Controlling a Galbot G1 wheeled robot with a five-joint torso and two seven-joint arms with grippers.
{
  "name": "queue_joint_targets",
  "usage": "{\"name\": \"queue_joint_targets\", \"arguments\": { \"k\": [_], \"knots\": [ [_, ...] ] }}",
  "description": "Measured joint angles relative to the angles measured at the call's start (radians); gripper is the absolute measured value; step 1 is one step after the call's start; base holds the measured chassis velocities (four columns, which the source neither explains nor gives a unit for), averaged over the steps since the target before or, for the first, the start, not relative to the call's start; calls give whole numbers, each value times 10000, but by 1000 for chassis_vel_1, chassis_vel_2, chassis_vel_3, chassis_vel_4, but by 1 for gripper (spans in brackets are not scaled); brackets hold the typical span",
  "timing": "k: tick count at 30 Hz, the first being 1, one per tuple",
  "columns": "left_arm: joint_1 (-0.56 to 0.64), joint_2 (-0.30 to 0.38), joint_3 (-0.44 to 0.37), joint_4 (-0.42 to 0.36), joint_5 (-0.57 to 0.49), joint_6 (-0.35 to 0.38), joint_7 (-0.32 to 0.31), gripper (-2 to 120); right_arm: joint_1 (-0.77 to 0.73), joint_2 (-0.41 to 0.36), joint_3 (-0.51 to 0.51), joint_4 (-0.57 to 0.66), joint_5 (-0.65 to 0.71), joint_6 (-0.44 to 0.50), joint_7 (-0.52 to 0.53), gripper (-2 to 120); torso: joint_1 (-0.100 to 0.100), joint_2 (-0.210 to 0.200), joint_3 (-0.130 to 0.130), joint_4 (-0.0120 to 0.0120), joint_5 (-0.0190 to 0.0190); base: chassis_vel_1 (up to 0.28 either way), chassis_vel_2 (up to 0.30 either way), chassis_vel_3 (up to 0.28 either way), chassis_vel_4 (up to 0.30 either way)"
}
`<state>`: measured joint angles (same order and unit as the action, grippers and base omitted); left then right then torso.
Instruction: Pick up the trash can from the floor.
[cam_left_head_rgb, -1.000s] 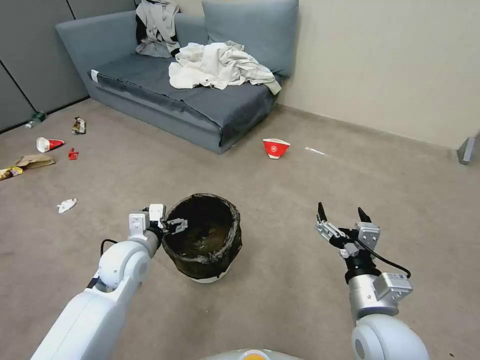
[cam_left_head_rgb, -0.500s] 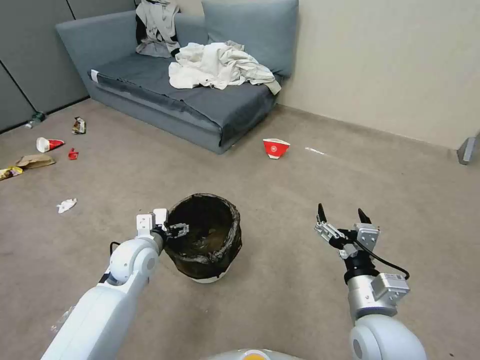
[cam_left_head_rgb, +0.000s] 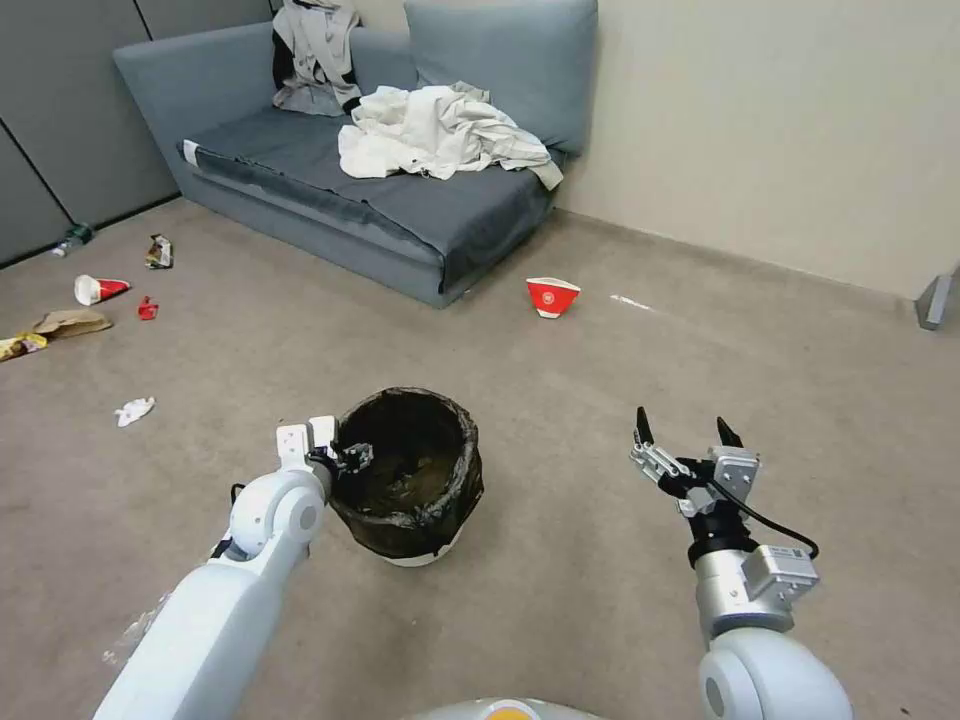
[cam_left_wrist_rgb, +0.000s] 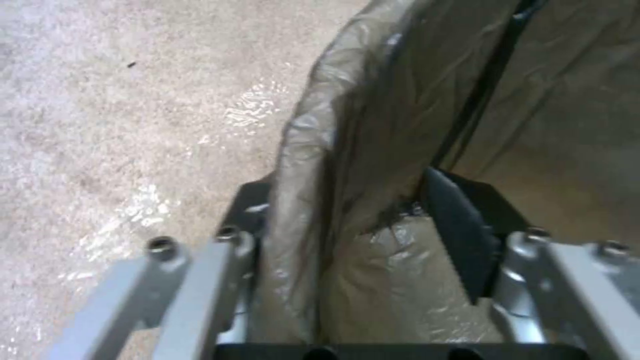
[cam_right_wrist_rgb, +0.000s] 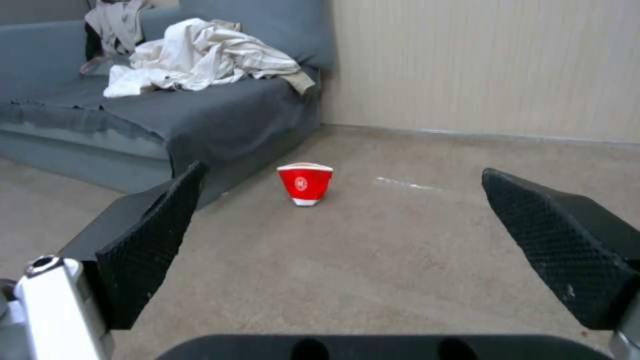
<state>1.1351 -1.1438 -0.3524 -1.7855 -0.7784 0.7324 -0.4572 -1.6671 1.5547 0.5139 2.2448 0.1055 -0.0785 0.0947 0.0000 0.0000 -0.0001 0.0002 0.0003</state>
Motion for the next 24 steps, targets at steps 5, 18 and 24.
{"name": "queue_joint_targets", "arguments": {
  "k": [5,18,24],
  "knots": [
    [4,-3,-10,-3,-15,0,-15,27,11,-6,-4,-11,2,-3,0,100,0,0,0,1,-2,0,0,0,0],
    [337,3,-126,-542,-72,-1063,608,3,77,-116,-9,-11,25,-78,16,100,0,-1,3,-4,-12,0,0,0,0],
    [768,101,-413,-1088,9,-2036,1266,1,129,-138,-21,-12,29,-177,41,100,0,-1,2,-4,-5,0,0,0,0]
  ]
}}
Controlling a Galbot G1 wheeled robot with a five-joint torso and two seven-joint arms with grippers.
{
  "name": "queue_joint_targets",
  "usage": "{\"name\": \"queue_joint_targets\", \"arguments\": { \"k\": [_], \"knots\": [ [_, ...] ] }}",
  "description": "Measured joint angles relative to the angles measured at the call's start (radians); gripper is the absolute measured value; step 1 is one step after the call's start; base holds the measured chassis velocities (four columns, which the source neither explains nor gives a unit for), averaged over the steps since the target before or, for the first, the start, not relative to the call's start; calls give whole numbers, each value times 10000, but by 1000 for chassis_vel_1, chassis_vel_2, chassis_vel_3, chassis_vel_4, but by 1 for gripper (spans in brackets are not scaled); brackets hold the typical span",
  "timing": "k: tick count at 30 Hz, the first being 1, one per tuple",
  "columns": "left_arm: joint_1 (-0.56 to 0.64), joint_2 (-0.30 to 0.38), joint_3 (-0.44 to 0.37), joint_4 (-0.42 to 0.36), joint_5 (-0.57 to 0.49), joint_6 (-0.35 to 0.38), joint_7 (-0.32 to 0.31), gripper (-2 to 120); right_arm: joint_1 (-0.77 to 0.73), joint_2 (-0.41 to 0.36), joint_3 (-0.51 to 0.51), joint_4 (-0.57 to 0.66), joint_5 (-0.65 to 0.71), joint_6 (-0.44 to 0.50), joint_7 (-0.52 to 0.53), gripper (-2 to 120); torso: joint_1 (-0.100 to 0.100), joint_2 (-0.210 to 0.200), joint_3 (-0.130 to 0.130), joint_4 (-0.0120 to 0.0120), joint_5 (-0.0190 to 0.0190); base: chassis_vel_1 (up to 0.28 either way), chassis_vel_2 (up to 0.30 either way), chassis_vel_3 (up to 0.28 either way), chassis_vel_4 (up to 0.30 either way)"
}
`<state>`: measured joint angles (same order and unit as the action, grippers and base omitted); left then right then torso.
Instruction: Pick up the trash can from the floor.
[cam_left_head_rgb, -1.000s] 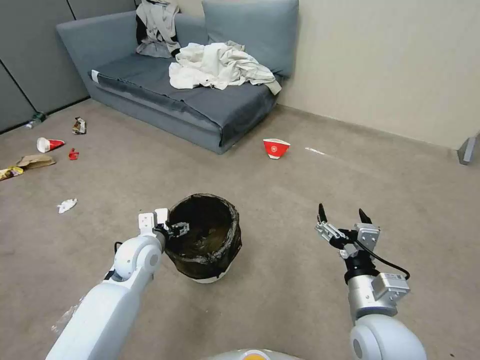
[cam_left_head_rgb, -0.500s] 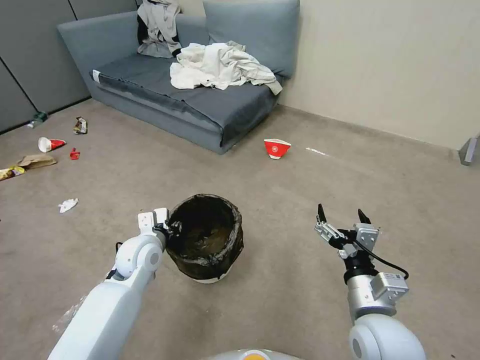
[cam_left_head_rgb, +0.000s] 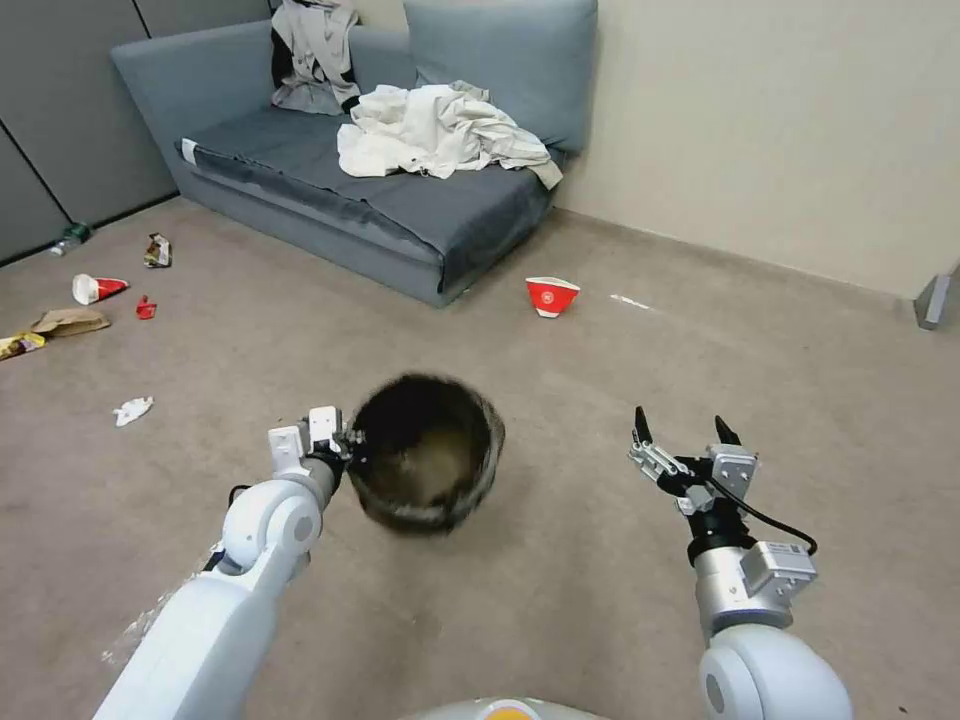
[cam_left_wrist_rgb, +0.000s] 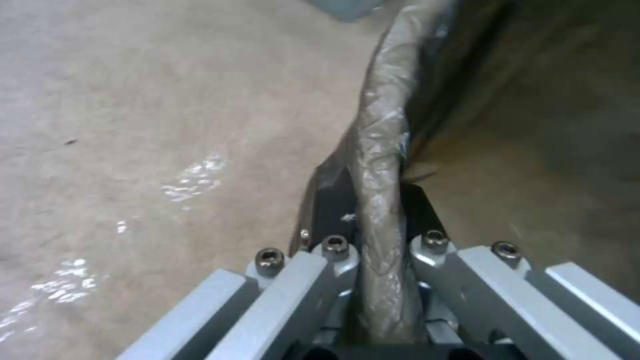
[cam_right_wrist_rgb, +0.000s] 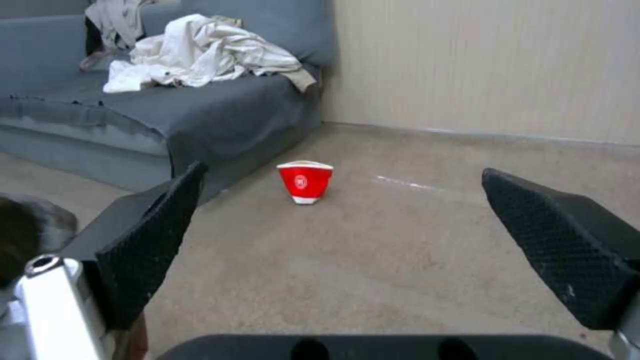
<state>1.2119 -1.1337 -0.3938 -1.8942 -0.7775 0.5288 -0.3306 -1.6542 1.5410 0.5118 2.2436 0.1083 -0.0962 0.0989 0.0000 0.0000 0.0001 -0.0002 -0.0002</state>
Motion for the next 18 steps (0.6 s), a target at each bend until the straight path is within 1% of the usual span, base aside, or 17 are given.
{"name": "queue_joint_targets", "arguments": {
  "k": [6,7,8,9,10,11,12,13,15,17,18],
  "knots": [
    [252,28,-193,-244,-11,-216,290,0,20,-12,-5,-6,5,-18,6,100,0,0,0,-3,-2,0,0,0,0],
    [414,49,-321,-387,-6,-386,401,0,35,-23,-6,-12,8,-25,10,100,1,0,0,0,0,0,0,0,0],
    [711,67,-590,-671,8,-584,588,0,55,-32,-10,-24,12,-35,13,100,1,0,0,-1,1,0,0,0,0],
    [896,74,-736,-839,8,-653,679,0,69,-35,-18,-28,13,-39,14,100,1,0,0,0,4,0,0,0,0],
    [896,74,-736,-839,8,-653,679,0,69,-35,-18,-28,13,-39,14,100,1,0,0,0,4,0,0,0,0],
    [1173,78,-924,-1060,5,-745,780,0,87,-37,-31,-35,15,-43,15,100,1,0,-1,3,5,0,0,0,0],
    [1203,78,-943,-1084,5,-755,790,0,87,-37,-31,-35,15,-43,15,100,1,0,-1,3,5,0,0,0,0],
    [1522,75,-1123,-1345,24,-843,878,0,104,-37,-48,-40,17,-50,15,100,0,0,0,1,-3,0,0,0,0],
    [2206,25,-1517,-1933,259,-972,967,0,148,-33,-79,-53,20,-57,15,100,0,0,-1,4,7,0,0,0,0],
    [2311,10,-1573,-2033,316,-993,973,0,154,-32,-84,-57,20,-58,16,100,1,0,-1,5,5,0,0,0,0],
    [2512,-29,-1682,-2243,451,-1030,980,0,171,-29,-100,-60,20,-59,16,100,0,0,-1,4,1,0,0,0,0]
  ]
}}
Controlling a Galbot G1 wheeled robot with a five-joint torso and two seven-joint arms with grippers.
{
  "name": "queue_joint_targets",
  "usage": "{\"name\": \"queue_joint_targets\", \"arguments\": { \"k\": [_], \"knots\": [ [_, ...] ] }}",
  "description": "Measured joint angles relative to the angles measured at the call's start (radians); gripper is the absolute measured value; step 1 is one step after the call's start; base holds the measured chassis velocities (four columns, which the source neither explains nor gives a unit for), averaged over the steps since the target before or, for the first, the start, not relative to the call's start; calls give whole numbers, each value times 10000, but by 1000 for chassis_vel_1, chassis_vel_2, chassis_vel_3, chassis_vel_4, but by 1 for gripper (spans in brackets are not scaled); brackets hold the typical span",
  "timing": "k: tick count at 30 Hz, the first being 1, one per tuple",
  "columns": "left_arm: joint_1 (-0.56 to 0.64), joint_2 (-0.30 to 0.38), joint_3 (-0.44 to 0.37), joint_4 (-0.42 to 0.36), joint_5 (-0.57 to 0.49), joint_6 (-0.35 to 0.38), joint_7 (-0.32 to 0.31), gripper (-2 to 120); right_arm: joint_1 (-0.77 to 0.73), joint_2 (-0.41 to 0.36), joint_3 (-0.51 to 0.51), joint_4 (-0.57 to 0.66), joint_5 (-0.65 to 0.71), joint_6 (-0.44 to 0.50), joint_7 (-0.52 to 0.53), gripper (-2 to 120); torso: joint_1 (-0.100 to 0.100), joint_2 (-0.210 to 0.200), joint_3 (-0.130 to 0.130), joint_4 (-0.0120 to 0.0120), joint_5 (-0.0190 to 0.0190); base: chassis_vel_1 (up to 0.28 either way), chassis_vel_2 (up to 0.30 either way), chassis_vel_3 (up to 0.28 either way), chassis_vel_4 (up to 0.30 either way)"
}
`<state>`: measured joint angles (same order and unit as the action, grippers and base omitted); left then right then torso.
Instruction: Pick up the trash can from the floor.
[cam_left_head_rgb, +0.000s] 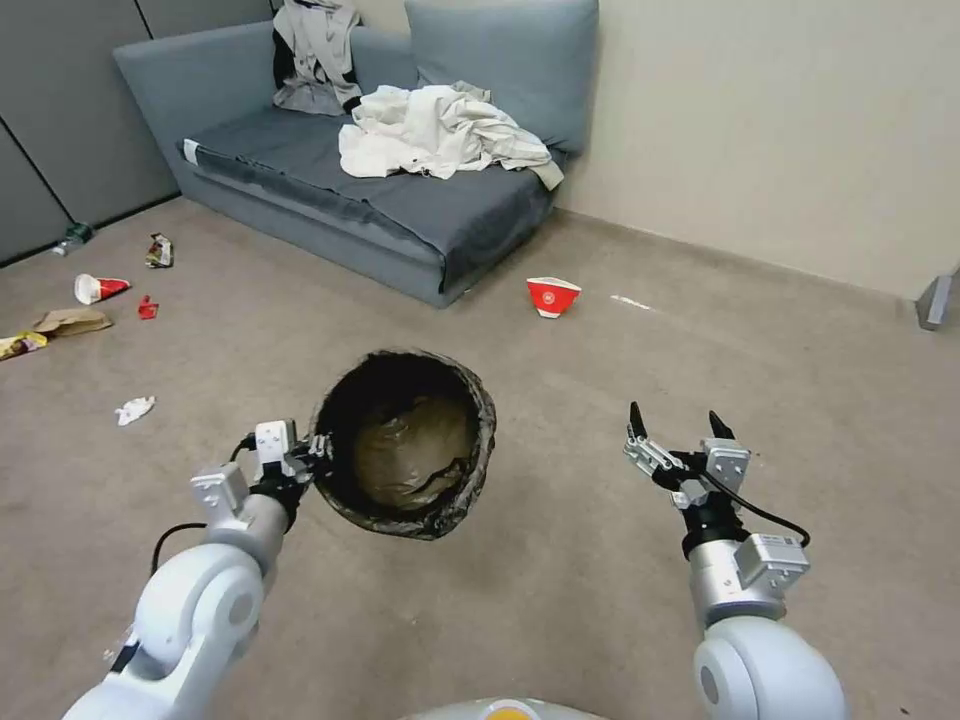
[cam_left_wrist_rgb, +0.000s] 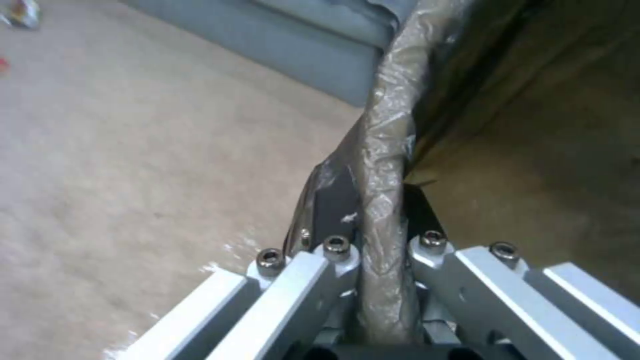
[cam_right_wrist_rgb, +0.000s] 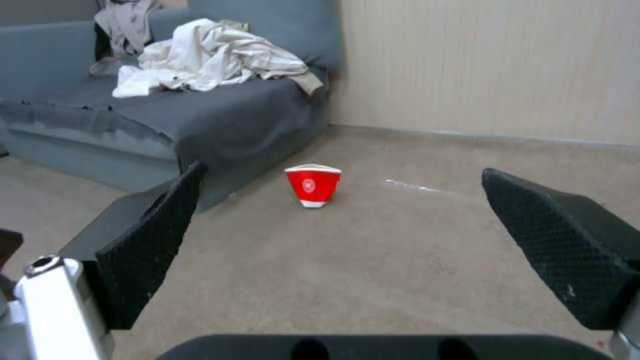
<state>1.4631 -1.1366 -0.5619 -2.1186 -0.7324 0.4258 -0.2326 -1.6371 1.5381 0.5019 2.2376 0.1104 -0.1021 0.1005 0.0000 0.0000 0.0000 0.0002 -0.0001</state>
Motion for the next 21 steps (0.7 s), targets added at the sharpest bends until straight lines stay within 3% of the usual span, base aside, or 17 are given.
{"name": "queue_joint_targets", "arguments": {
  "k": [6,10,13,21],
  "knots": [
    [283,-80,-171,-321,349,-54,5,0,27,7,-25,-5,0,-1,0,100,0,0,0,0,3,0,0,0,0],
    [831,-297,-317,-904,1922,-344,22,0,42,51,-92,1,1,-2,-2,100,0,0,0,-2,1,0,0,0,0],
    [1208,-491,-324,-1155,2521,-571,142,0,-22,64,-95,70,-2,1,-9,100,0,0,0,-2,2,0,0,0,0],
    [1344,-655,-305,-1347,2637,-629,163,0,-76,84,-103,153,-12,31,-23,100,0,0,0,-3,2,0,0,0,0]
  ]
}}
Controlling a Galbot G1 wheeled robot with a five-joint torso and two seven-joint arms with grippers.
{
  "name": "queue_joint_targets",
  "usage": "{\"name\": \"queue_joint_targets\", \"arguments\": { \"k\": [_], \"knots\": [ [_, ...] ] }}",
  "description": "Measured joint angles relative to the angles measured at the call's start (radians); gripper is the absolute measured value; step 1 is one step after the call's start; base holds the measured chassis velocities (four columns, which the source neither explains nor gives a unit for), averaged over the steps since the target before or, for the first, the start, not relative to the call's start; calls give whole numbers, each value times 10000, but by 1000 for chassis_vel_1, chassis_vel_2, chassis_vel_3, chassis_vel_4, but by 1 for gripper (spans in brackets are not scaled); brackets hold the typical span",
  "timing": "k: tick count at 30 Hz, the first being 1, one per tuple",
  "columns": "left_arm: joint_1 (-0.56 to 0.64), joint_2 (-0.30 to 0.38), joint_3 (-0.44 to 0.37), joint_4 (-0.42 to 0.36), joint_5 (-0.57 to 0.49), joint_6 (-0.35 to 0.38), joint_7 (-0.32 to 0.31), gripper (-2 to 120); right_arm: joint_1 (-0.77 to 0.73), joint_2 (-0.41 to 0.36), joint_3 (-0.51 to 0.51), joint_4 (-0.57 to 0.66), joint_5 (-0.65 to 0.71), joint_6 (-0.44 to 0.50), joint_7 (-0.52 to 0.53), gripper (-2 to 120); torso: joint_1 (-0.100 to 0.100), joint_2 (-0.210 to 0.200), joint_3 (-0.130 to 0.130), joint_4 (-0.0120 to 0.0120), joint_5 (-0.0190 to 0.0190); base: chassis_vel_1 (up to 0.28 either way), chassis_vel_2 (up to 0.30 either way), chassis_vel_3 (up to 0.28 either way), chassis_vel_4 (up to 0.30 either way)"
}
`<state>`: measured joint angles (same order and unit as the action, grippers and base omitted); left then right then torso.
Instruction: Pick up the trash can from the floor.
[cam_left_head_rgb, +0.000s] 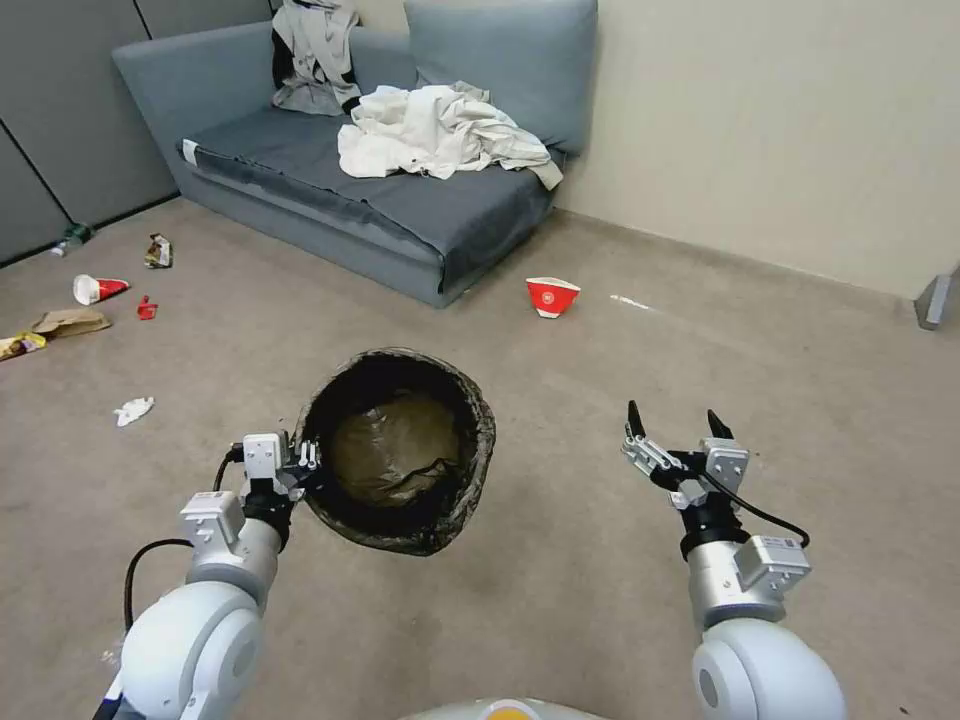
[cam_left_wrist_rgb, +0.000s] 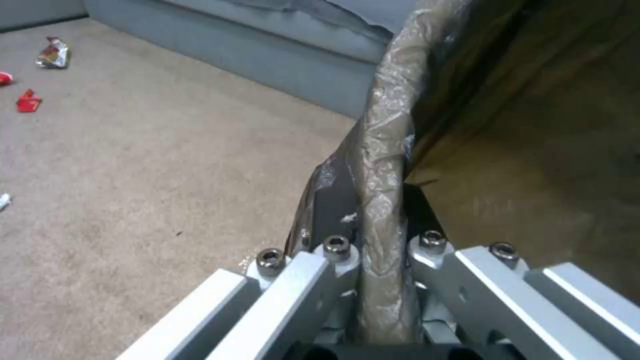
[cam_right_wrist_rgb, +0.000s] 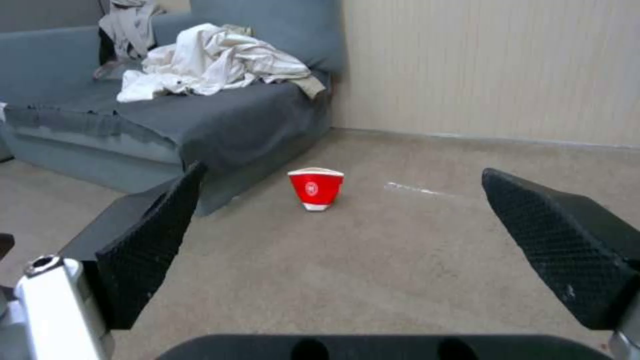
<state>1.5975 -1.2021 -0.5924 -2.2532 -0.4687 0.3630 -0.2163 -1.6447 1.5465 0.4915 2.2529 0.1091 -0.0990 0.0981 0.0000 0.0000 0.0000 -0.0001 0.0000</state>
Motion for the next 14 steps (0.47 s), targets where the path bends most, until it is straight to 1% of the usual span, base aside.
{"name": "queue_joint_targets", "arguments": {
  "k": [14],
  "knots": [
    [11,-89,-7,110,8,7,-10,0,-5,-44,11,16,1,3,-7,100,0,0,0,0,0,0,0,0,0]
  ]
}}
